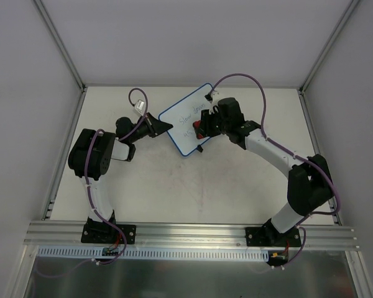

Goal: Erase the whiteboard

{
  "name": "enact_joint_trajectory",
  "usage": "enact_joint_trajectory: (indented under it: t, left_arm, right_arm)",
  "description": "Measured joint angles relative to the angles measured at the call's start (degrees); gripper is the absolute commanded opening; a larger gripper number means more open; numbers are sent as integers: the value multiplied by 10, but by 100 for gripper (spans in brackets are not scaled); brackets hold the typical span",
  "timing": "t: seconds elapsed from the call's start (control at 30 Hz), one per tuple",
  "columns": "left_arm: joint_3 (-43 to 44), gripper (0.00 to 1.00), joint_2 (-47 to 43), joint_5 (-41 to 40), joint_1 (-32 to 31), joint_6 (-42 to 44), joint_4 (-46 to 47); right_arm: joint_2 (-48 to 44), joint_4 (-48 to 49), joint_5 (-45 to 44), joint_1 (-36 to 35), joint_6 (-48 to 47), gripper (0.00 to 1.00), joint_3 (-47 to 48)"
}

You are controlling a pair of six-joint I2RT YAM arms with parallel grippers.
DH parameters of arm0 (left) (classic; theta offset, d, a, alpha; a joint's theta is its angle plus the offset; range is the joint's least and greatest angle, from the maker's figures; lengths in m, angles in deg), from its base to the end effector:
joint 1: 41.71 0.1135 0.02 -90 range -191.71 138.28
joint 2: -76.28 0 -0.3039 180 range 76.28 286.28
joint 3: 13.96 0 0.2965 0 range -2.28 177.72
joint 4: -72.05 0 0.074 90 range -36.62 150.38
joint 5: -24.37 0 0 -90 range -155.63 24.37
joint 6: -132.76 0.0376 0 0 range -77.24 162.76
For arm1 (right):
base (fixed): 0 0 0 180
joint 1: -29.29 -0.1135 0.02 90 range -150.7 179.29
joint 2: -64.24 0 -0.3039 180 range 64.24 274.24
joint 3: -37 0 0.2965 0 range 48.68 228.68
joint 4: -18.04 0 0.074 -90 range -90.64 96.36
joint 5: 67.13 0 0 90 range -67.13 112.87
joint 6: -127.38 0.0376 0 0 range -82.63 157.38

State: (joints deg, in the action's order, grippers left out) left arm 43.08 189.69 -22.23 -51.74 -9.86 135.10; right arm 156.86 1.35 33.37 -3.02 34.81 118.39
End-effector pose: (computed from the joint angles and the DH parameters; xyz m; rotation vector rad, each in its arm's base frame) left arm 0.3949 -0.0961 0.1573 0.0812 1.6595 -1.4018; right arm 0.3536 0.2318 0.3074 -0.7349 1.9547 0.5072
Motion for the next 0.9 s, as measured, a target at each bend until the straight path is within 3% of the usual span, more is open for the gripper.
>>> enact_joint_trajectory:
  t: [0.9]
  left_arm:
    - [-39,0,-25,43,5,39,6]
  right_arm:
    - [35,142,-42,-37,-69,0,-26]
